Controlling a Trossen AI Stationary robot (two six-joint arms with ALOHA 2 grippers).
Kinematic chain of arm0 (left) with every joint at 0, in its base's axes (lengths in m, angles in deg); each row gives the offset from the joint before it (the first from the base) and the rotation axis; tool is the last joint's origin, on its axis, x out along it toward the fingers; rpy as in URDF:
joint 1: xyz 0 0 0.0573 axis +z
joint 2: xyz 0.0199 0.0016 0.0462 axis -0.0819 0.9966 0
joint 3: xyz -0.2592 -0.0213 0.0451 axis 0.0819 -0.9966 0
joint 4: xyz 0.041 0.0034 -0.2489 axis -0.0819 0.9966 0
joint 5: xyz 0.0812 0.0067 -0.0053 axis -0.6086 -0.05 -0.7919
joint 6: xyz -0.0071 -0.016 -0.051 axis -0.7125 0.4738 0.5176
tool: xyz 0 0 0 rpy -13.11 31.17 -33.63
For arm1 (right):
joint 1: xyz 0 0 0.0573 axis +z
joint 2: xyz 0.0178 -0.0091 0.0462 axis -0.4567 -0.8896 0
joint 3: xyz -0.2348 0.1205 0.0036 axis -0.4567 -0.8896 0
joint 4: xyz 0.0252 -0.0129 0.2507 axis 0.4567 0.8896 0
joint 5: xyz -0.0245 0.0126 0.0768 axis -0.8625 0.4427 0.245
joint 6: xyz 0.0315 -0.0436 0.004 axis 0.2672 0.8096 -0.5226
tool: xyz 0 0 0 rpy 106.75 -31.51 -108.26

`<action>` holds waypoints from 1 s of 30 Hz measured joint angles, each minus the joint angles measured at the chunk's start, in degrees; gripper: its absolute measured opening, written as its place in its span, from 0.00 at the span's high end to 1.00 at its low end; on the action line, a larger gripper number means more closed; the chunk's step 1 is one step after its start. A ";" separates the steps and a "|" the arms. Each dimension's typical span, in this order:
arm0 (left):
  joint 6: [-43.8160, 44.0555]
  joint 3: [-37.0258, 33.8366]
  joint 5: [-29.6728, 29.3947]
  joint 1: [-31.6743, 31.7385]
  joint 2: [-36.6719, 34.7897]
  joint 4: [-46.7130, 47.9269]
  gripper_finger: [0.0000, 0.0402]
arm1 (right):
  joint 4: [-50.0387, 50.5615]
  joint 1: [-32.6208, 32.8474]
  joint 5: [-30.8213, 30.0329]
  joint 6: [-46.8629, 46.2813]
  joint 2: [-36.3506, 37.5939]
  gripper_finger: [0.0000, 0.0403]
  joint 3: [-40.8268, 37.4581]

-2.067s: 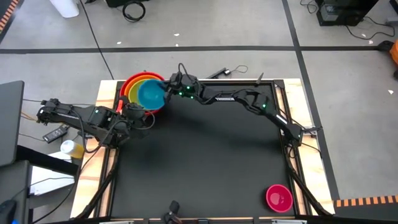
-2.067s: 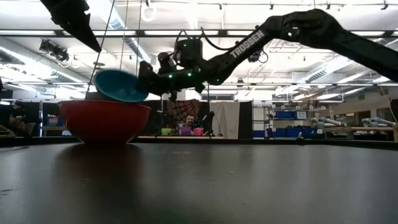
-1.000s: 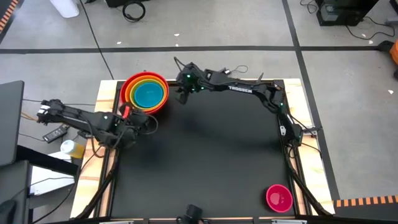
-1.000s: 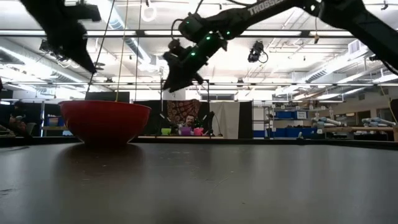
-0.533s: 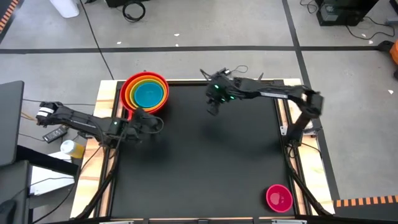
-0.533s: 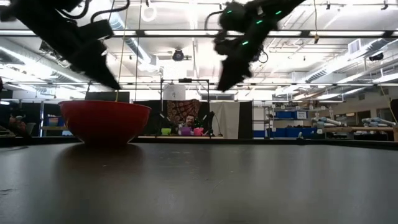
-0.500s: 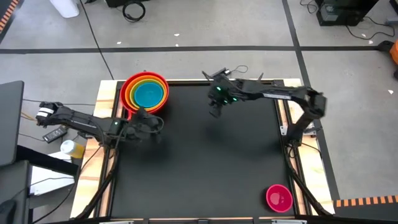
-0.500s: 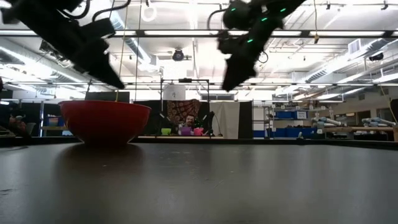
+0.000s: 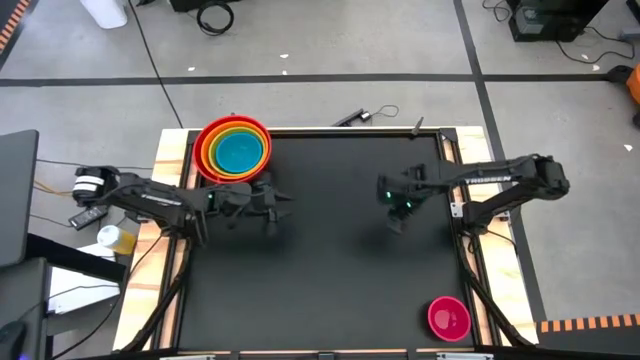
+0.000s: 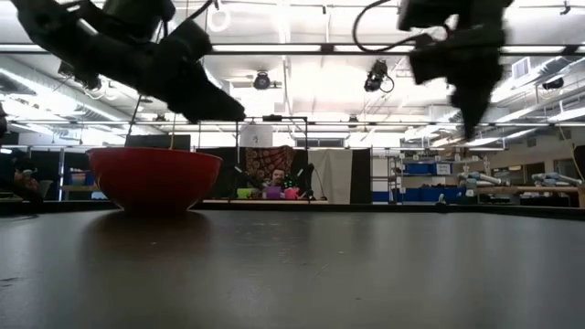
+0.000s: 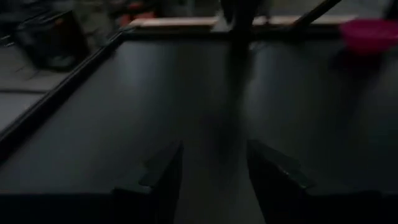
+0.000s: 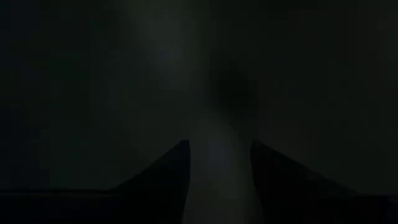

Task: Nest bowls inside each other
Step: Stack the pink bowl on top of the blue bowl

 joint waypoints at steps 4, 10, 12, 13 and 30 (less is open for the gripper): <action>0.00 0.00 8.24 0.23 5.79 -9.66 0.55 | 4.84 6.44 9.27 -6.99 0.18 0.57 -2.88; 0.02 0.85 18.27 0.23 17.07 -30.41 0.55 | 10.08 16.90 20.70 -18.11 -0.85 0.57 -5.05; 0.01 2.75 19.02 0.23 21.34 -33.84 0.55 | 10.09 20.71 22.24 -21.31 -1.17 0.57 -5.08; -0.01 4.04 19.08 0.23 23.34 -34.16 0.55 | 9.88 22.72 22.54 -22.86 -1.25 0.57 -5.08; -1.45 24.44 24.06 -3.99 44.14 -29.21 0.55 | -13.44 53.32 14.34 -59.84 -1.47 0.60 -5.06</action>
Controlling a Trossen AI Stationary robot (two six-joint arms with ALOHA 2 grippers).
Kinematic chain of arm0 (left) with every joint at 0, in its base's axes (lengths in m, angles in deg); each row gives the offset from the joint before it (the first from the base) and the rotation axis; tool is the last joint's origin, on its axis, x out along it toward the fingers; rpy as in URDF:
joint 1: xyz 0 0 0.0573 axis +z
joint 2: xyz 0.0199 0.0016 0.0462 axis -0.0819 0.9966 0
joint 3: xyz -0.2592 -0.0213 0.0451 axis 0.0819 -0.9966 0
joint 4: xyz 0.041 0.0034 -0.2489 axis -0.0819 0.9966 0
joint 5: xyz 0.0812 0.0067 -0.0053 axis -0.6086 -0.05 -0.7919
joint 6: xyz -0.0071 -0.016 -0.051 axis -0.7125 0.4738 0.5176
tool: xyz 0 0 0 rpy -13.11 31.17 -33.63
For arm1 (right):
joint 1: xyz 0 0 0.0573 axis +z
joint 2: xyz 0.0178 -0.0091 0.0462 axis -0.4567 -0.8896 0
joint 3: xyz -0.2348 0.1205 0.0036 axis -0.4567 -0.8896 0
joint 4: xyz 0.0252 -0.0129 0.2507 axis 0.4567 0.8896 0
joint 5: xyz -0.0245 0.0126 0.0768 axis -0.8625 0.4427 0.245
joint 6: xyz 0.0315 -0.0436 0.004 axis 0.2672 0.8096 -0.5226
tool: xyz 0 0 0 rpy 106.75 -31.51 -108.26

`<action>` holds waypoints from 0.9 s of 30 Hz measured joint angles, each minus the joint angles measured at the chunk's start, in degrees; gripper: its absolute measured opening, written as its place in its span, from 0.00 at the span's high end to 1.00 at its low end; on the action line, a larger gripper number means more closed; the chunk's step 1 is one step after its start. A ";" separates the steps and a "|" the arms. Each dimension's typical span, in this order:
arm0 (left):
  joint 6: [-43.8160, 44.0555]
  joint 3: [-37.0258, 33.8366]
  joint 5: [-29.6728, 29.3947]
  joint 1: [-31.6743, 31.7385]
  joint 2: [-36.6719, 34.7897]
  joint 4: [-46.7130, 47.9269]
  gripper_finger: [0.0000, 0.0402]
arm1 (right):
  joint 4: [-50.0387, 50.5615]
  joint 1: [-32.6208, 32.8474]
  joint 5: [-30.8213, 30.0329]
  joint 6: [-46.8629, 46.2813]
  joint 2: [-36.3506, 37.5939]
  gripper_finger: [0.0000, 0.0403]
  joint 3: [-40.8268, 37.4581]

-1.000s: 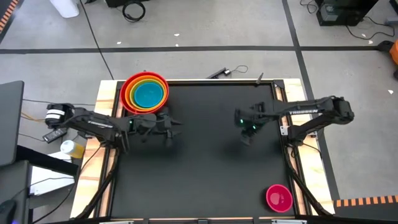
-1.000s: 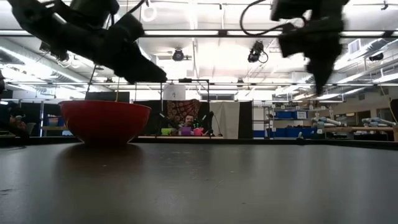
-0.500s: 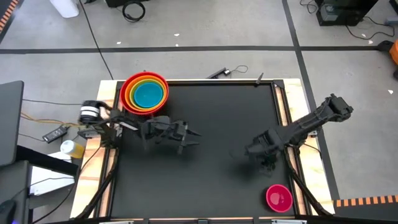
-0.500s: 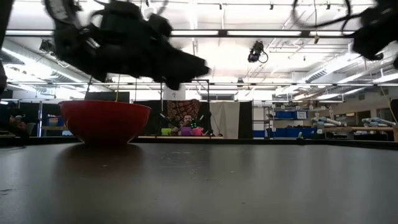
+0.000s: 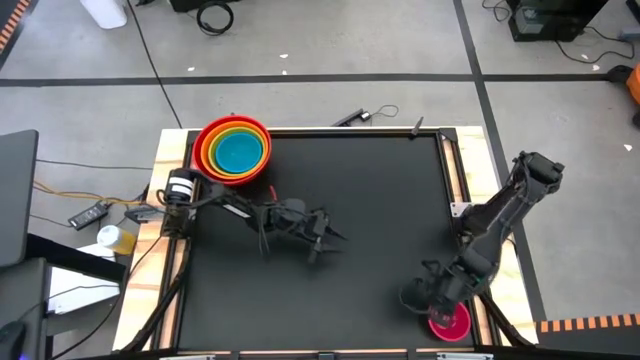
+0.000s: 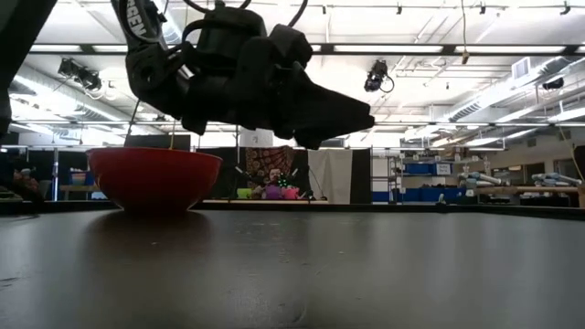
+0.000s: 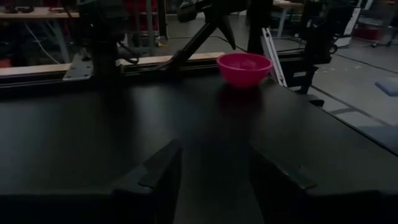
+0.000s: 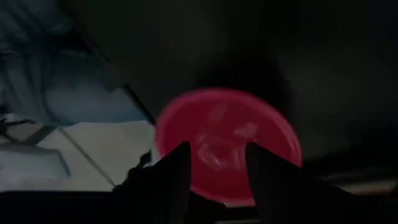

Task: Nest bowls inside each other
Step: Stack the pink bowl on top of the blue bowl

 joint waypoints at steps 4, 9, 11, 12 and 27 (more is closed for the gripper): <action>-0.03 0.43 -0.03 -0.65 0.08 0.76 0.55 | 2.54 3.78 -1.48 -6.07 -1.31 0.63 0.00; 0.75 0.43 -0.09 -1.04 0.04 2.19 0.55 | 3.56 5.72 -4.43 -6.96 -4.01 0.63 0.00; 0.75 0.43 -0.17 -1.12 0.03 4.00 0.55 | 2.98 5.76 -6.19 -6.14 -4.99 0.62 0.00; 0.77 0.43 -0.19 -1.12 0.03 4.80 0.55 | 2.71 5.76 -6.42 -5.47 -5.53 0.62 0.00; 3.20 0.43 -0.83 -1.74 0.03 7.41 0.55 | 9.69 4.37 -5.30 7.42 -8.75 0.61 -0.02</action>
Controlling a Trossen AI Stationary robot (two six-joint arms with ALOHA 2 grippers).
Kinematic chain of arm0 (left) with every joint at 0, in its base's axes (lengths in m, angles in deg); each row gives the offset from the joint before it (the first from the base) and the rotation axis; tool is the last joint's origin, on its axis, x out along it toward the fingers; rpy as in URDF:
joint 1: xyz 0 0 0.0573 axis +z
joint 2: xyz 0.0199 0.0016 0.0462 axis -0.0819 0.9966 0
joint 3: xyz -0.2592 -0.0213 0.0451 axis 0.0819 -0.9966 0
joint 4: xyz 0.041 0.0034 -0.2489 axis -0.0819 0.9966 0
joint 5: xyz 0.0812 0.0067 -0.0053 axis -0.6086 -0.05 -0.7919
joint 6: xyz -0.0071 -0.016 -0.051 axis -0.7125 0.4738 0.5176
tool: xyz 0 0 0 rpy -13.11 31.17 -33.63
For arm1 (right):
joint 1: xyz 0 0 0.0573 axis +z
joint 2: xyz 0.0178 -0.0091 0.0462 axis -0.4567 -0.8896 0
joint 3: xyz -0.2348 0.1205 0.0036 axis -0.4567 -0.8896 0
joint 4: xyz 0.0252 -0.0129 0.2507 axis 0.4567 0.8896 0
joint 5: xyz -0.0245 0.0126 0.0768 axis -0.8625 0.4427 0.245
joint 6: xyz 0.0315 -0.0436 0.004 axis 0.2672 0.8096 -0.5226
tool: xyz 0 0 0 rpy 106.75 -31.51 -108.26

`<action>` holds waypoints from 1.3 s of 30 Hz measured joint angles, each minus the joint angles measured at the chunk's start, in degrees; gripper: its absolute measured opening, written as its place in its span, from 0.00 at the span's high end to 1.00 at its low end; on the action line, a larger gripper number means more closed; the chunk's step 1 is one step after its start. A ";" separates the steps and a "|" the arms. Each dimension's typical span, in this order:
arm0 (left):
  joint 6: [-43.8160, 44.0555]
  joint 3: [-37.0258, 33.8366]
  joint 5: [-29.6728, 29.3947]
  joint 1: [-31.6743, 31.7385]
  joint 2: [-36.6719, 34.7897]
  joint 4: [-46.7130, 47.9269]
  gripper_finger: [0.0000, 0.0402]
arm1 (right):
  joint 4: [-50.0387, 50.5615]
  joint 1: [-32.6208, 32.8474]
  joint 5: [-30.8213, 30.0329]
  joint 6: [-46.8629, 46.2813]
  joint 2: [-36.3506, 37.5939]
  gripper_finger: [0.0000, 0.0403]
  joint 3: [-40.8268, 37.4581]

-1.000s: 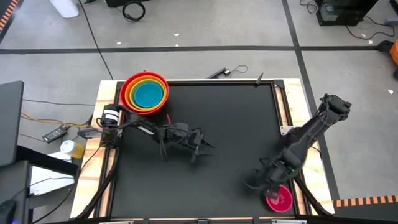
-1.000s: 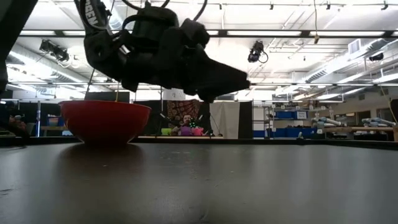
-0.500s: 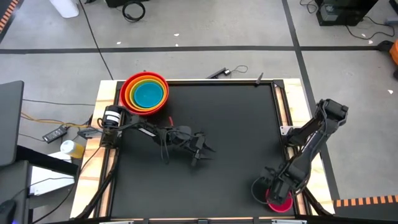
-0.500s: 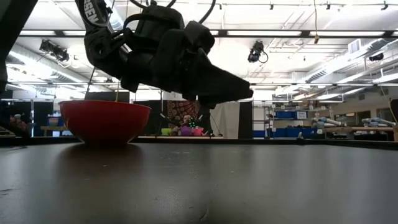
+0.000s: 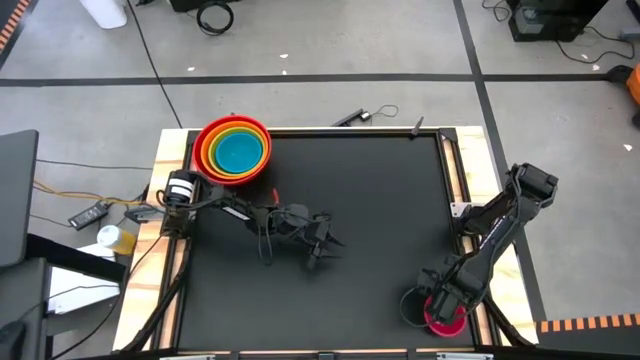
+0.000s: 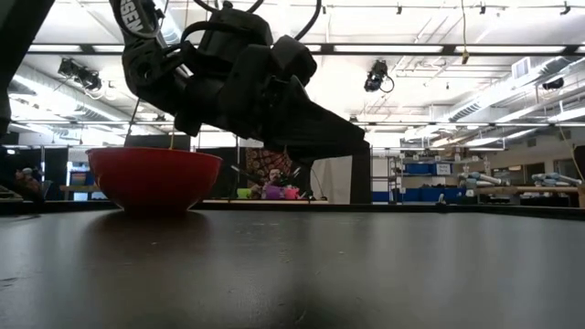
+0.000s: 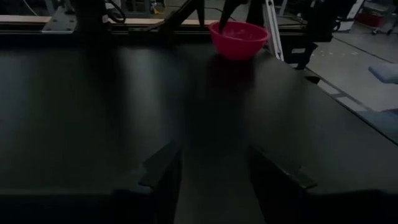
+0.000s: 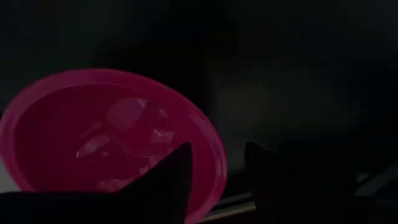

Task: Nest bowls inside each other
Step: Stack the pink bowl on top of the blue bowl

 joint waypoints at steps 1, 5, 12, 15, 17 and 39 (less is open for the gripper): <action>0.00 0.00 0.02 -0.23 0.00 0.04 0.55 | -0.11 -0.06 -0.02 0.30 -0.18 0.61 0.00; 0.03 0.00 0.04 -1.05 0.00 0.23 0.55 | -3.59 -0.16 -3.38 0.73 -1.07 0.63 -0.59; 0.51 -0.02 0.08 -1.72 0.00 0.77 0.55 | -15.08 -3.73 -5.72 8.89 -2.33 0.88 -2.84; 0.51 -0.02 0.09 -1.59 -1.01 2.22 0.55 | -18.27 -6.96 -9.00 15.70 -1.57 0.94 -2.75; -0.90 -0.02 0.07 -1.58 -3.17 5.04 0.55 | -20.42 -9.48 -14.42 20.26 -0.69 0.93 -2.84; 12.92 0.07 -47.43 -3.23 -39.78 63.87 0.55 | -86.00 -52.60 -46.79 77.04 -5.91 0.92 -2.83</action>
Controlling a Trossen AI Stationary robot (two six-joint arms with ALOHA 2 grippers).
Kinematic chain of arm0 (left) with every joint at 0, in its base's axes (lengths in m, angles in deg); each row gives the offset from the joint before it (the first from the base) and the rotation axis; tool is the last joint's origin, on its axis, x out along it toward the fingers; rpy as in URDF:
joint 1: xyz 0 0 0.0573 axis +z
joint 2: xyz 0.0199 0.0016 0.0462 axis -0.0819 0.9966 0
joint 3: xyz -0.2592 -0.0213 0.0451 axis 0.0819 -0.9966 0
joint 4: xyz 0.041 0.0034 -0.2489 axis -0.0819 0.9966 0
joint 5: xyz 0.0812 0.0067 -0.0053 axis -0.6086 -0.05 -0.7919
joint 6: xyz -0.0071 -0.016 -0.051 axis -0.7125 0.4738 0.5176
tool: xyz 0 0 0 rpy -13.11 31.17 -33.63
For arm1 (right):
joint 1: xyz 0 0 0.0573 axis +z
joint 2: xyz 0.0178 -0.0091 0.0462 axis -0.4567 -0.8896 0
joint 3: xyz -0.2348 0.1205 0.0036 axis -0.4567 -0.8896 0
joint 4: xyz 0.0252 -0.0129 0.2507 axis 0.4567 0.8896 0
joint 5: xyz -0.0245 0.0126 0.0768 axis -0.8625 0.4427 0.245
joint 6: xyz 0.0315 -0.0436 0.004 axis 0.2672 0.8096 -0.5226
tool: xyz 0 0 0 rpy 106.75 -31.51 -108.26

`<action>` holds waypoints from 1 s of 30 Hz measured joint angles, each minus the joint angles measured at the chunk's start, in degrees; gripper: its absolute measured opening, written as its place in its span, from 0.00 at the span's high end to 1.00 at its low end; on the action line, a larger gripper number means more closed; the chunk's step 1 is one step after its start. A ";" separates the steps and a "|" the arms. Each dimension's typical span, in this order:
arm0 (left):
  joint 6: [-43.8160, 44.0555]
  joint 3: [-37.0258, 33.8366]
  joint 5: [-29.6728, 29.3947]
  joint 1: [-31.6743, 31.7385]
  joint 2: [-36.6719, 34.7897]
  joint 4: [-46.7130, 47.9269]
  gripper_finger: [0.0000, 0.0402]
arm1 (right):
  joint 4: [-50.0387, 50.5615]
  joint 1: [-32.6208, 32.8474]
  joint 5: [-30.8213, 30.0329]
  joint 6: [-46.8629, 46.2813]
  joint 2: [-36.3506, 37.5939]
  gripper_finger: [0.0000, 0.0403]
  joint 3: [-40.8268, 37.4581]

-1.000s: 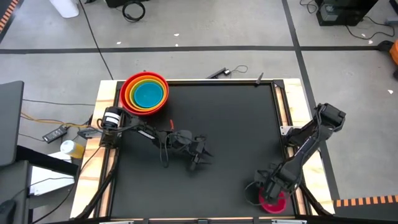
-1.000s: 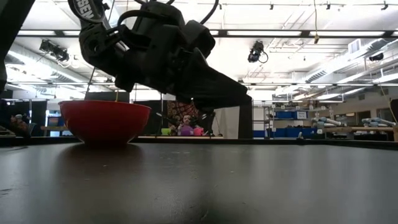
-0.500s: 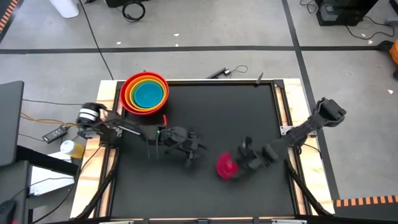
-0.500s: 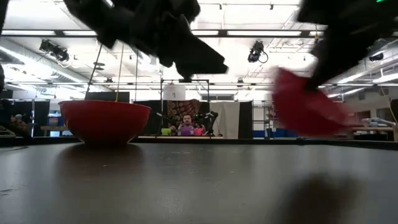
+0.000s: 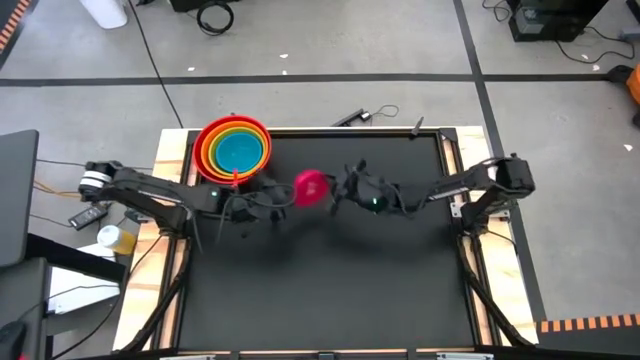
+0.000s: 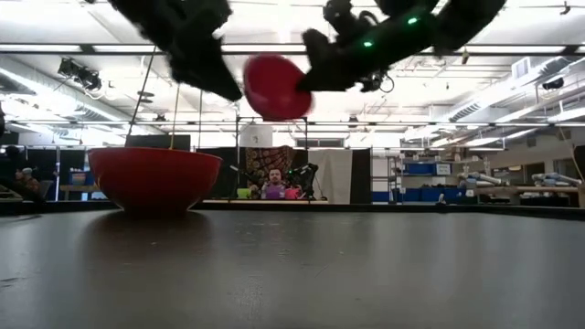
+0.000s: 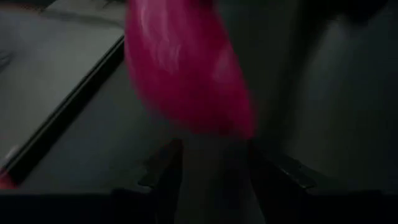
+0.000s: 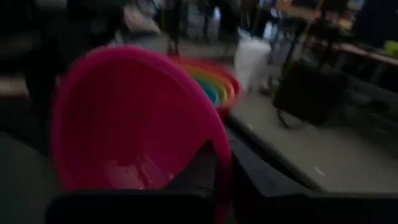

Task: Nest bowls inside each other
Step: Stack the pink bowl on top of the blue bowl

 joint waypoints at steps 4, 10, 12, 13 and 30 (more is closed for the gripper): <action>3.96 -0.10 -3.74 0.07 -3.86 6.49 0.55 | -4.03 -6.07 8.94 -0.18 -5.31 0.92 4.01; 8.51 -0.10 -10.69 0.46 -6.33 13.72 0.55 | -3.51 -11.34 17.33 -3.56 -16.34 0.91 15.03; 10.89 -0.11 -12.36 0.84 -6.79 17.85 0.55 | -2.37 -11.81 17.23 -3.10 -19.58 0.91 19.52; 12.60 -0.14 -12.68 0.99 -7.07 19.93 0.55 | -0.89 -12.09 17.03 -3.19 -21.00 0.91 21.75; 32.66 -0.07 -22.11 2.21 -13.24 40.96 0.55 | 25.04 -17.13 17.46 -7.11 -45.40 0.91 67.22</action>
